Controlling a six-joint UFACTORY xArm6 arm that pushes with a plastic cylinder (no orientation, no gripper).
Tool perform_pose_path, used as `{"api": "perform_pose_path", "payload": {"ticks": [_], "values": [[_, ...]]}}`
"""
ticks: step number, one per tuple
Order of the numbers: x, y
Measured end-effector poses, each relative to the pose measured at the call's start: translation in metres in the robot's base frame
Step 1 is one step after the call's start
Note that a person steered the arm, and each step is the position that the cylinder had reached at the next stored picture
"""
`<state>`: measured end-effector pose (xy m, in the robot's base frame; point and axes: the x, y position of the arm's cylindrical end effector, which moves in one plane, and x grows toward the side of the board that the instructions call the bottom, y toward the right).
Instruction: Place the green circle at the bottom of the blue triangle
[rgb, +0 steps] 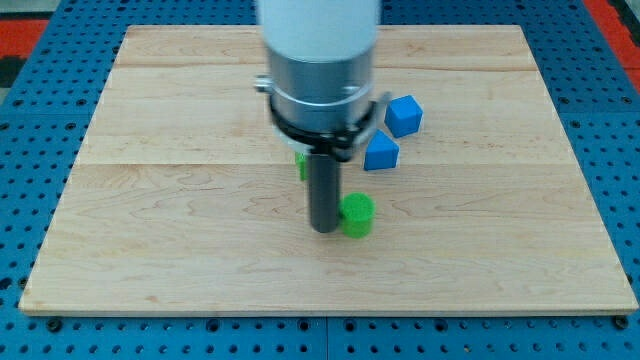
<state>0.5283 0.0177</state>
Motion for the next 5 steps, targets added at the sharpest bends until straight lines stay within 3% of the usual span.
{"api": "perform_pose_path", "payload": {"ticks": [3, 5], "values": [[0.0, 0.005], [-0.02, 0.091]]}}
